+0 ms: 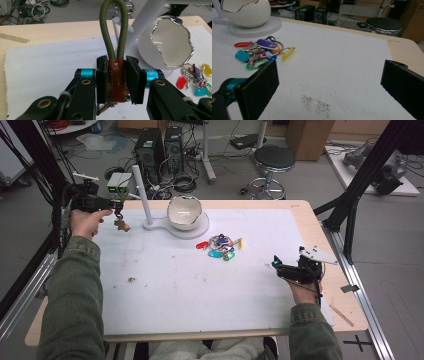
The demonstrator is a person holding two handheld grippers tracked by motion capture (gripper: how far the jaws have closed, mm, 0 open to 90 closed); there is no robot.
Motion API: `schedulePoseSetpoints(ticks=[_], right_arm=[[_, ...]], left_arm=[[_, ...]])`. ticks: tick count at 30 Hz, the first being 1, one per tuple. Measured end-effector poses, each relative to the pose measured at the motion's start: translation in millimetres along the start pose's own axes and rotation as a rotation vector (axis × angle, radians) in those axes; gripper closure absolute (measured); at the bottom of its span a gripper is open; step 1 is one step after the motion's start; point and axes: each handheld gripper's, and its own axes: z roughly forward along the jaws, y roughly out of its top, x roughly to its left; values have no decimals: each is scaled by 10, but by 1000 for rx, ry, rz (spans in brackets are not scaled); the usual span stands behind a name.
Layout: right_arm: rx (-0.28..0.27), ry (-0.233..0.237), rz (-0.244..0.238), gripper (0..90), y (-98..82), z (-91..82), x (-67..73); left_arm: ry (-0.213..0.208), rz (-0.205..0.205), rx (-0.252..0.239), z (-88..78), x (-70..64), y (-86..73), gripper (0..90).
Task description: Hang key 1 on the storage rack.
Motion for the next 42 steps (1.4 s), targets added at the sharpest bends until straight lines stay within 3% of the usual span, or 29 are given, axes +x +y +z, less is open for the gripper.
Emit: schedulePoseSetpoints(ticks=[11,22,25,30,32,37,42], right_arm=[[-3,-4,0,7,-2,-2,-18],[-3,-4,-2,7,-2,8,-26],[-3,-3,-2,7,-2,7,-26],[-4,-5,-11,7,-2,14,-23],[-6,-4,-8,7,-1,9,-24],[-6,-5,-7,7,-1,11,-25],[-9,-6,-8,7,-1,11,-29]], left_arm=[[-5,15,35,56,-19,-11,716],[-6,77,93,100,-133,-41,711],[-25,55,109,122,-169,-44,704],[-37,59,118,167,-219,-51,676],[-51,53,116,164,-230,-50,640],[-76,20,117,133,-260,-37,451],[-36,20,134,120,-300,-49,251]])
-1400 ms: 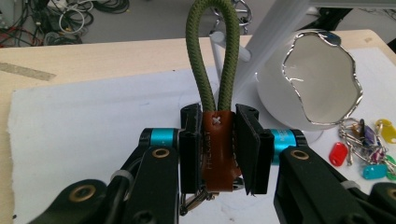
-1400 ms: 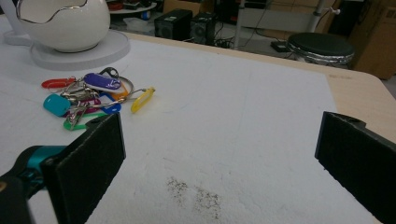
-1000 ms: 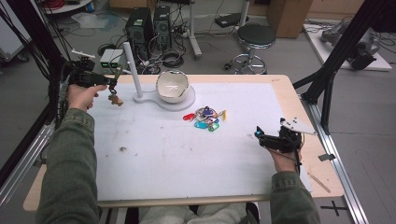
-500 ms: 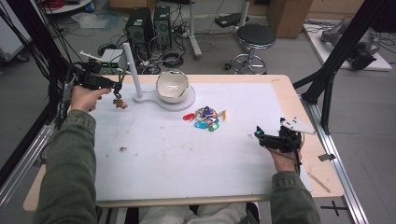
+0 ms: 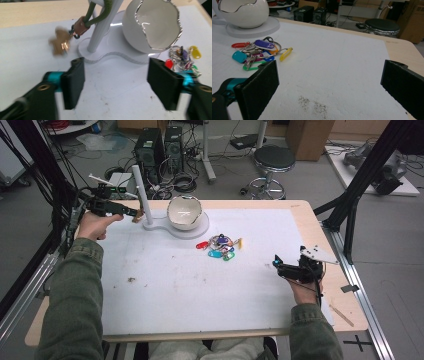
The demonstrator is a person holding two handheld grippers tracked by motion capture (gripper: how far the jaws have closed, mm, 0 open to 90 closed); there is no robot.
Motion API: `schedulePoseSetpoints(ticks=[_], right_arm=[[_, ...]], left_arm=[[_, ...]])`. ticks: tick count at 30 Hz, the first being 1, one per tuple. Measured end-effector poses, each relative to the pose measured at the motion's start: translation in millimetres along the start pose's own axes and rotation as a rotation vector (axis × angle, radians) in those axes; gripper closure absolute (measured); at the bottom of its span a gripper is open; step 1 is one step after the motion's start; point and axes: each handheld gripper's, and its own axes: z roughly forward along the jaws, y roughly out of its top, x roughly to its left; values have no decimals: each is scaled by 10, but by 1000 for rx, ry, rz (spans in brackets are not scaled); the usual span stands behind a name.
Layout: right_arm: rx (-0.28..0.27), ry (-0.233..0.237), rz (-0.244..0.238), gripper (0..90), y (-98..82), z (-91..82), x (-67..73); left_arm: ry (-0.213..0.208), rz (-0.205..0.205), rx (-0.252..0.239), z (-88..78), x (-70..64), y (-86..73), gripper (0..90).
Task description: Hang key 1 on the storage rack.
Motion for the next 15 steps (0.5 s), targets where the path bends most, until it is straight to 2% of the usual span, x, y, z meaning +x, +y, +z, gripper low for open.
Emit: schedulePoseSetpoints(ticks=[4,9,15], right_arm=[[-1,0,6,7,1,3,2],[-7,-4,-1,7,2,12,-4],[-6,-3,2,6,6,15,6]], left_arm=[[-11,-28,-31,-33,6,-35,163],[19,-56,-48,-35,-1,-117,127],[36,-30,-63,-91,-89,-149,60]])
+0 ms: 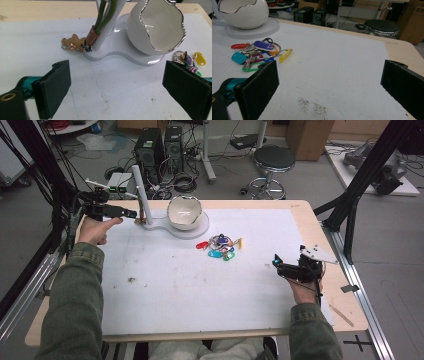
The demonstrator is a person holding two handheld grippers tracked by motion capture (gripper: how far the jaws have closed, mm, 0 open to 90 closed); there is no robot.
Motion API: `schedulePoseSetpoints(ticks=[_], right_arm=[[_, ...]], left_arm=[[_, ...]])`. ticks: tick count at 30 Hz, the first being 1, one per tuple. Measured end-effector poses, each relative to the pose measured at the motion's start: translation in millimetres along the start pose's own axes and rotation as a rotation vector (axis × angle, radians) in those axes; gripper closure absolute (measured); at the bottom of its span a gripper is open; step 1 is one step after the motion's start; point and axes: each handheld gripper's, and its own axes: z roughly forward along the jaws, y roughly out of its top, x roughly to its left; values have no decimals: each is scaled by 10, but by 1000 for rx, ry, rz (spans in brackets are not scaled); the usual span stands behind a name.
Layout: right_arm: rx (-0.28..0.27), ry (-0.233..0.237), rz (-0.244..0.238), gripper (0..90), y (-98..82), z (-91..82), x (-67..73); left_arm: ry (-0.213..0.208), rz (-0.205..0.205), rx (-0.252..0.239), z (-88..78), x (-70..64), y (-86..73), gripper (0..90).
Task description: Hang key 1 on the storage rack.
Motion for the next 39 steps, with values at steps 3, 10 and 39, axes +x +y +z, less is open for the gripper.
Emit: schedulePoseSetpoints(ticks=[3,10,39], right_arm=[[1,0,2,7,0,3,-3],[-3,5,-6,7,-1,5,2],[7,11,18,6,0,5,-17]], left_arm=[[-10,2,-15,-35,-47,-19,54],[15,41,-22,-99,-152,-138,21],[61,175,-96,-283,-371,-787,21]])
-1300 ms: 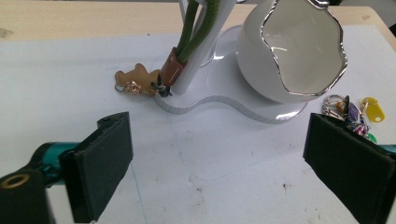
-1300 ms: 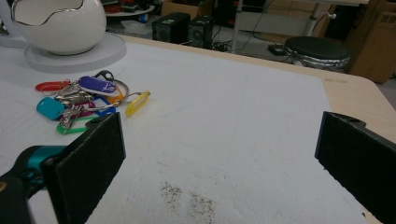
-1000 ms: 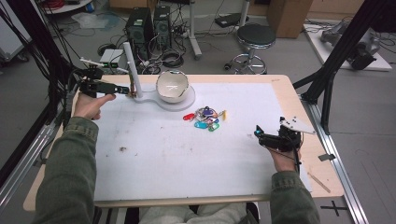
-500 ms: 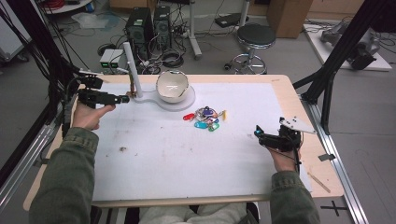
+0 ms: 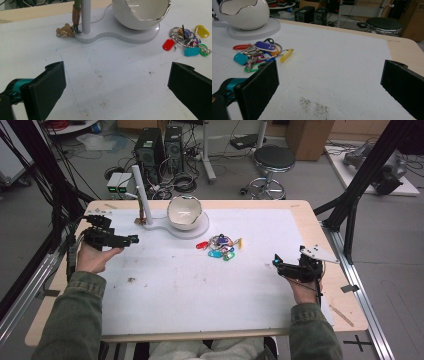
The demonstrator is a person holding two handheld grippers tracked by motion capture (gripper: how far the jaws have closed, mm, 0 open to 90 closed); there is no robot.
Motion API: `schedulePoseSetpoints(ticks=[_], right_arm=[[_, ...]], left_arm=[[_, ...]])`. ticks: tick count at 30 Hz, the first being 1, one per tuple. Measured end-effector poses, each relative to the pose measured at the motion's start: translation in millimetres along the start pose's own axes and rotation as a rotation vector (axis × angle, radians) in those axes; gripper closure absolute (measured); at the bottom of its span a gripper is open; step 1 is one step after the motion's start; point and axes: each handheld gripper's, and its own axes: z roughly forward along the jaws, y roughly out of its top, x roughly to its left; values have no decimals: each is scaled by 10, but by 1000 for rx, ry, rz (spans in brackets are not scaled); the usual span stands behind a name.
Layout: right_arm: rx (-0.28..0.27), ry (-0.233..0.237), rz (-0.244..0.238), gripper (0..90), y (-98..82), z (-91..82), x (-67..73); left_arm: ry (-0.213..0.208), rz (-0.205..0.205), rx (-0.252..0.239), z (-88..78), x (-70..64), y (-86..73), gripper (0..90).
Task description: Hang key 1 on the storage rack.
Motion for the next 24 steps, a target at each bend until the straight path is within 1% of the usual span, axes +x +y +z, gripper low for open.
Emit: schedulePoseSetpoints(ticks=[3,4,8,10,19,22,24], right_arm=[[1,3,-1,6,0,2,3],[2,5,1,6,-1,4,4],[5,1,2,7,-2,10,5],[6,1,1,7,-3,11,7],[11,7,-8,7,-6,23,8],[13,8,-6,7,-6,20,11],[12,7,-9,7,-6,19,8]], left_arm=[[9,10,-15,-43,-7,-60,21],[10,7,-19,-53,-11,-82,21],[-1,13,-30,-75,-28,-188,21],[4,26,-32,-79,-33,-245,21],[3,-2,-64,-173,-39,-438,21],[14,3,-68,-209,-48,-478,21],[11,8,-77,-236,-45,-506,21]])
